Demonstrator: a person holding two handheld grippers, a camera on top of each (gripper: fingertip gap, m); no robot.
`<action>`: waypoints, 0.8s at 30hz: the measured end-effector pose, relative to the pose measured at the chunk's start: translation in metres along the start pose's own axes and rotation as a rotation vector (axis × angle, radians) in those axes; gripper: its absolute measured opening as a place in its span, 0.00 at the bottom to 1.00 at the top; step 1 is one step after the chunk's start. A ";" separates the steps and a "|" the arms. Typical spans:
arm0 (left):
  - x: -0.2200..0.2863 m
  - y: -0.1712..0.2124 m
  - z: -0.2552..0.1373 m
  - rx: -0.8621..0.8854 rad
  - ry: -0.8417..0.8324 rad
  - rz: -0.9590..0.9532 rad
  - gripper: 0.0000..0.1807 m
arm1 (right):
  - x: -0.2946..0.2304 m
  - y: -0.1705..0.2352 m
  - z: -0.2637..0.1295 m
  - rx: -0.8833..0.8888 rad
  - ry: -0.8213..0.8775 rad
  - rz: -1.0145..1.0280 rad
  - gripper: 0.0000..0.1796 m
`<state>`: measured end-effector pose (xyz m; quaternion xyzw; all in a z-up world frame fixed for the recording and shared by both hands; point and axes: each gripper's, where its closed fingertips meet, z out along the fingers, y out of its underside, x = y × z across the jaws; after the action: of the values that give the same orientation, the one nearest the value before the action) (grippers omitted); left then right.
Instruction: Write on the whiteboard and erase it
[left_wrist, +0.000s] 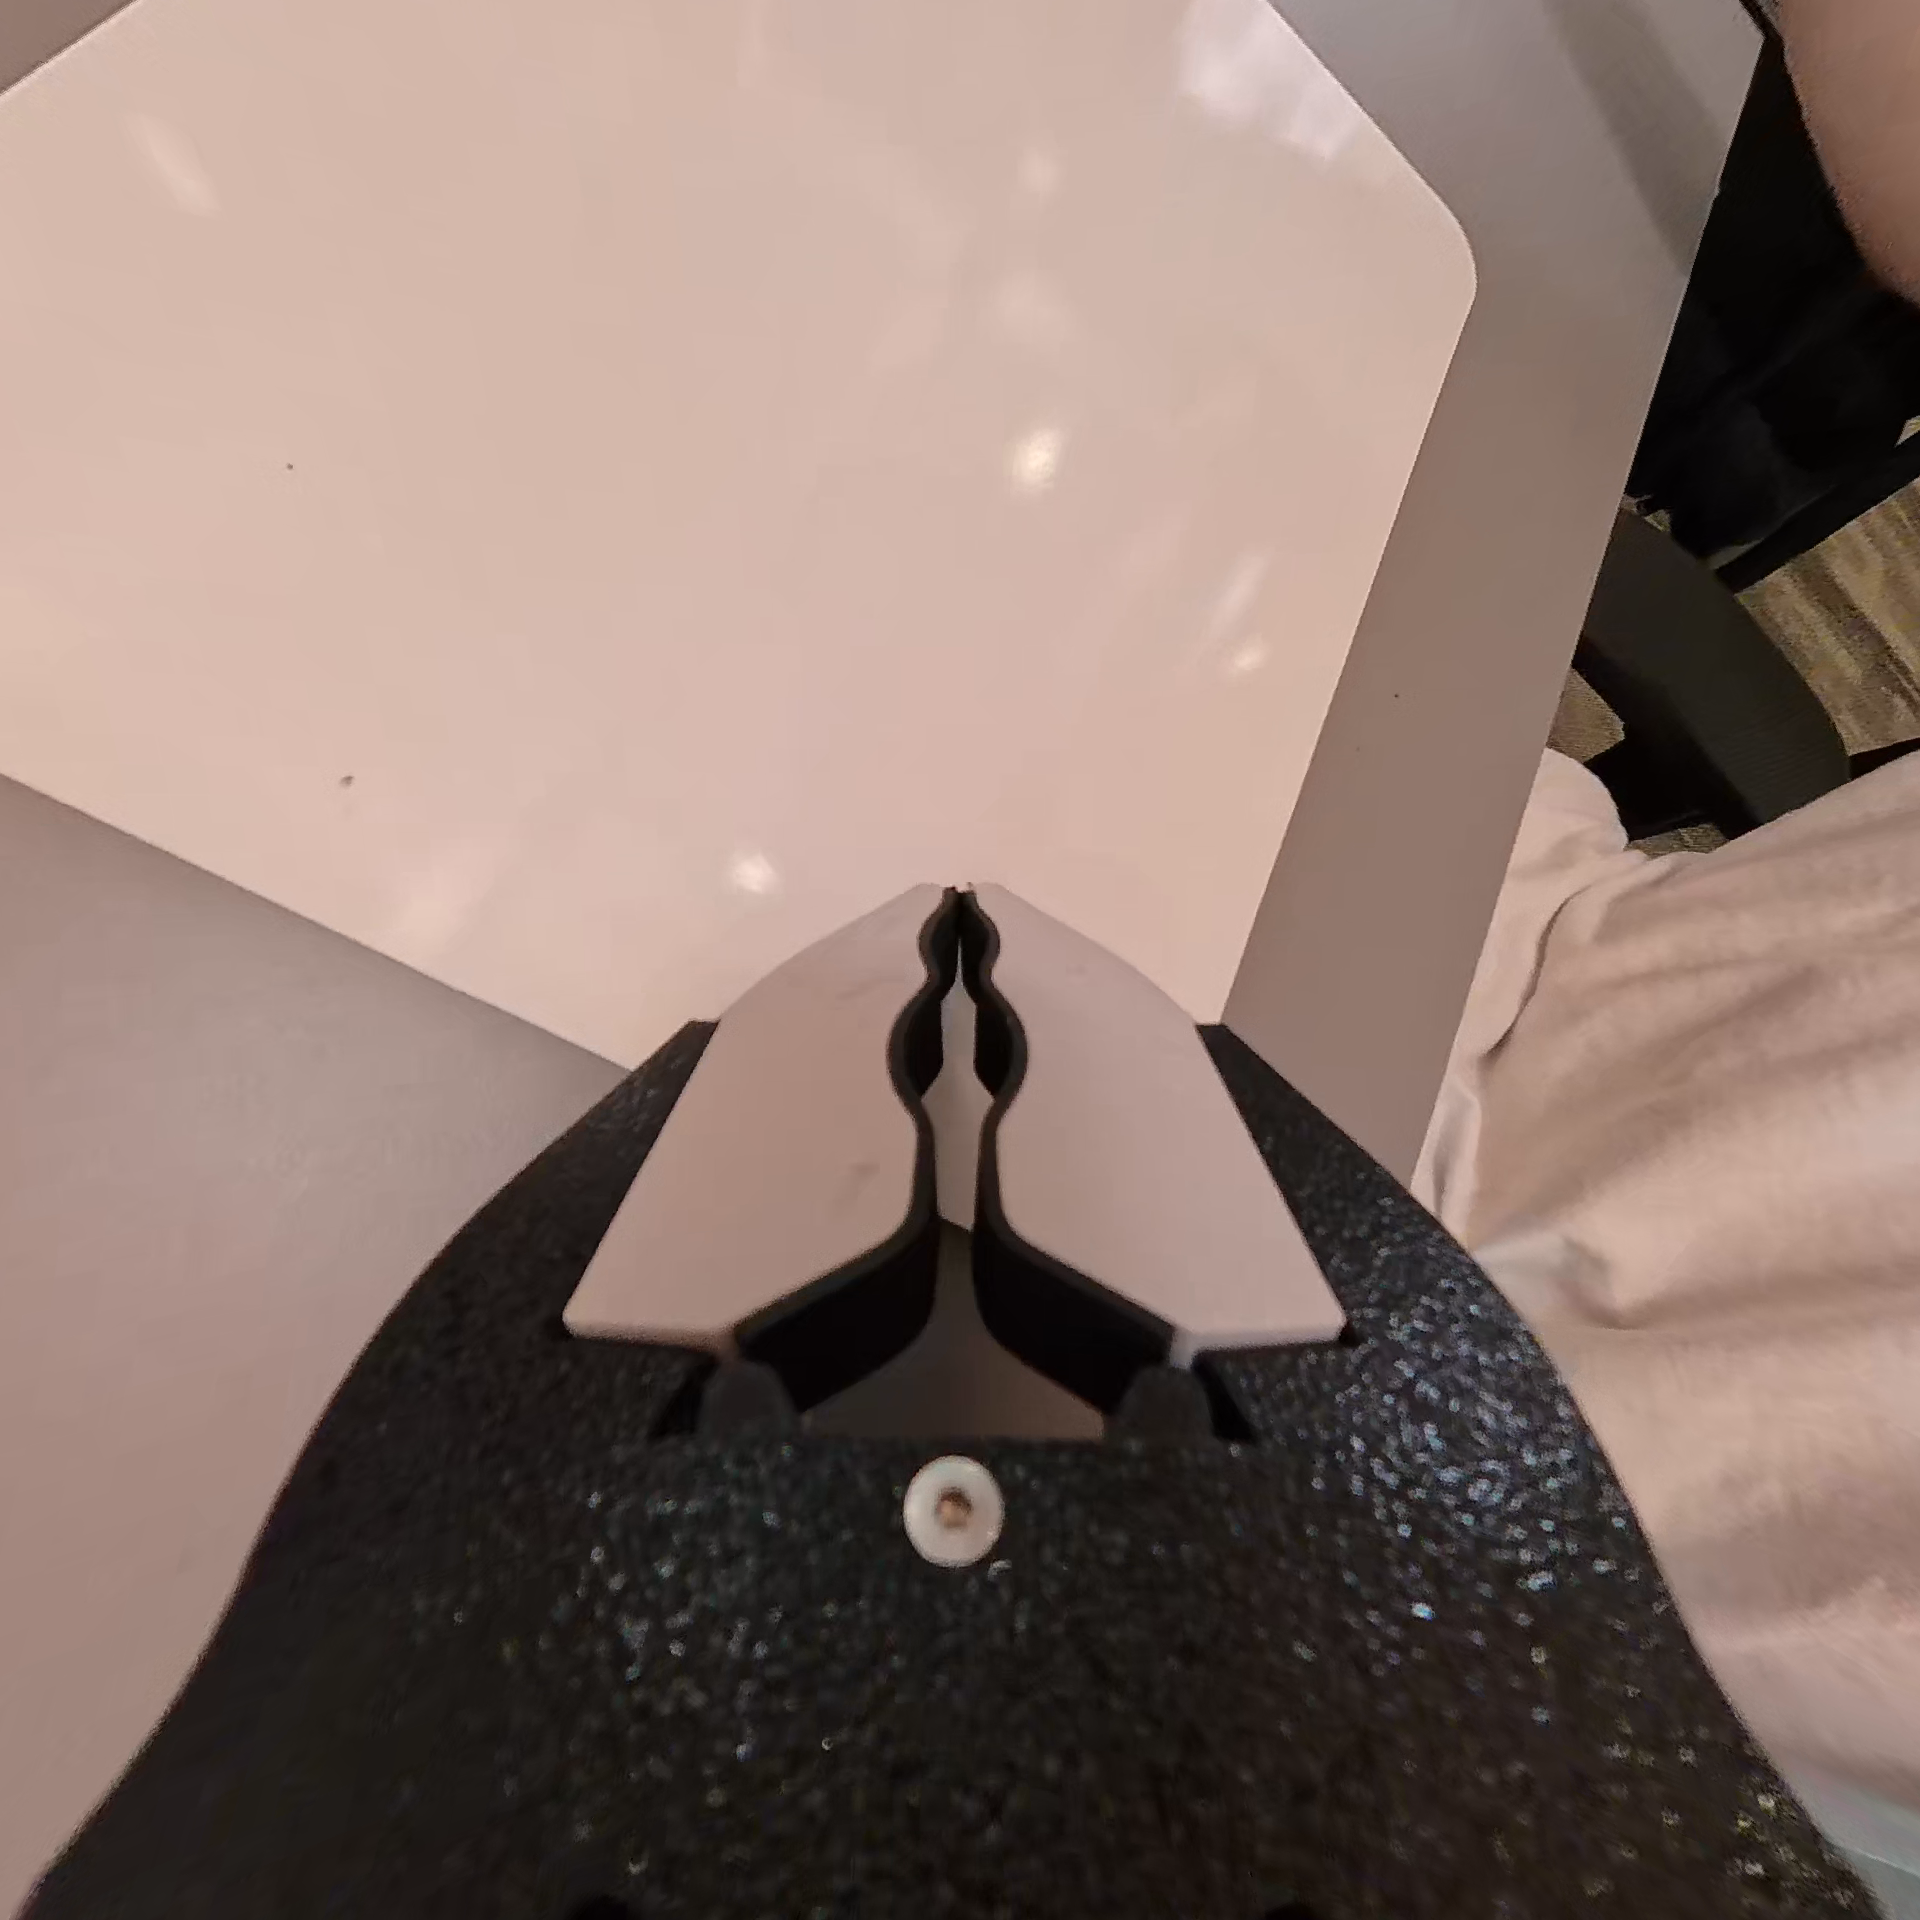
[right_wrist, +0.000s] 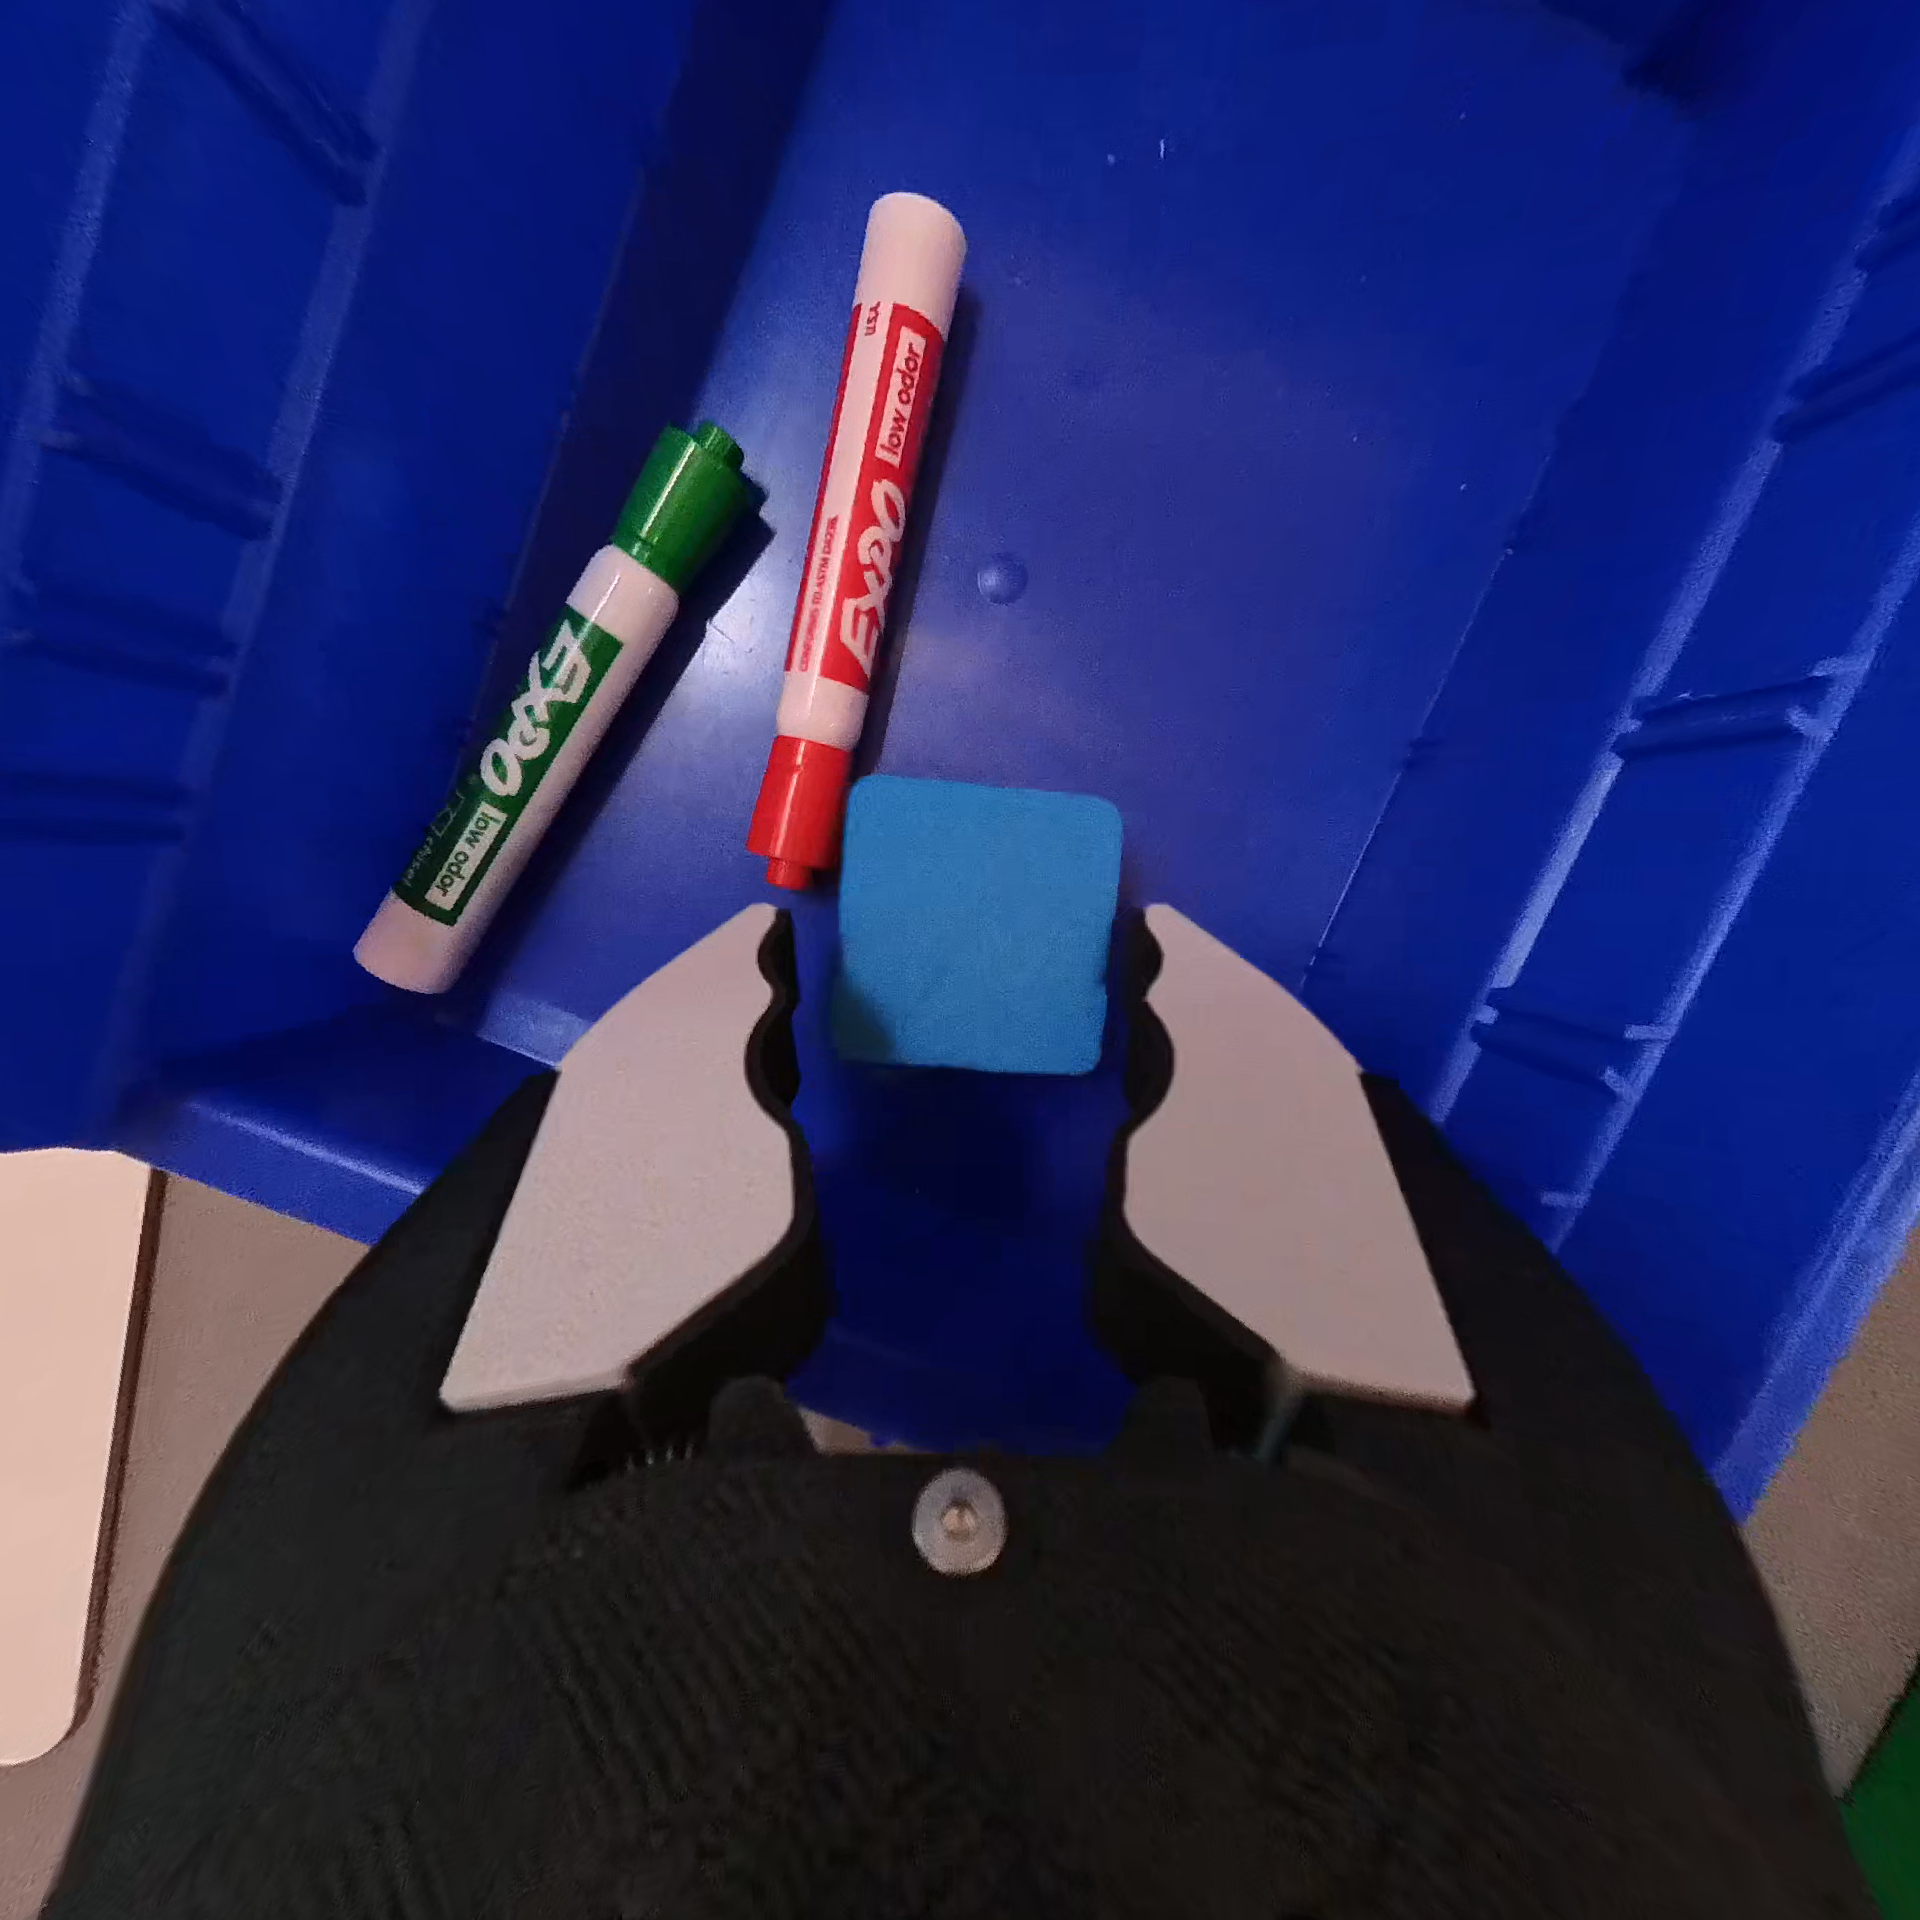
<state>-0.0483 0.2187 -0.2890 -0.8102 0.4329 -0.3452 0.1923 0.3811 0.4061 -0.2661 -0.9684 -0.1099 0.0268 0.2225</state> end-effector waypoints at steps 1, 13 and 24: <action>0.000 0.000 0.000 0.003 -0.001 0.004 0.00 | 0.002 -0.001 0.000 0.015 0.013 0.001 0.42; 0.049 -0.149 -0.002 0.094 -0.185 0.359 0.46 | -0.032 -0.006 -0.114 0.501 0.114 -0.047 0.69; 0.022 -0.353 0.091 0.037 -0.326 0.111 0.54 | -0.048 0.041 -0.118 0.649 0.183 0.008 0.69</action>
<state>0.2272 0.3959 -0.1270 -0.8268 0.4335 -0.2059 0.2934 0.3546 0.3088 -0.1775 -0.8459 -0.0714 -0.0259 0.5279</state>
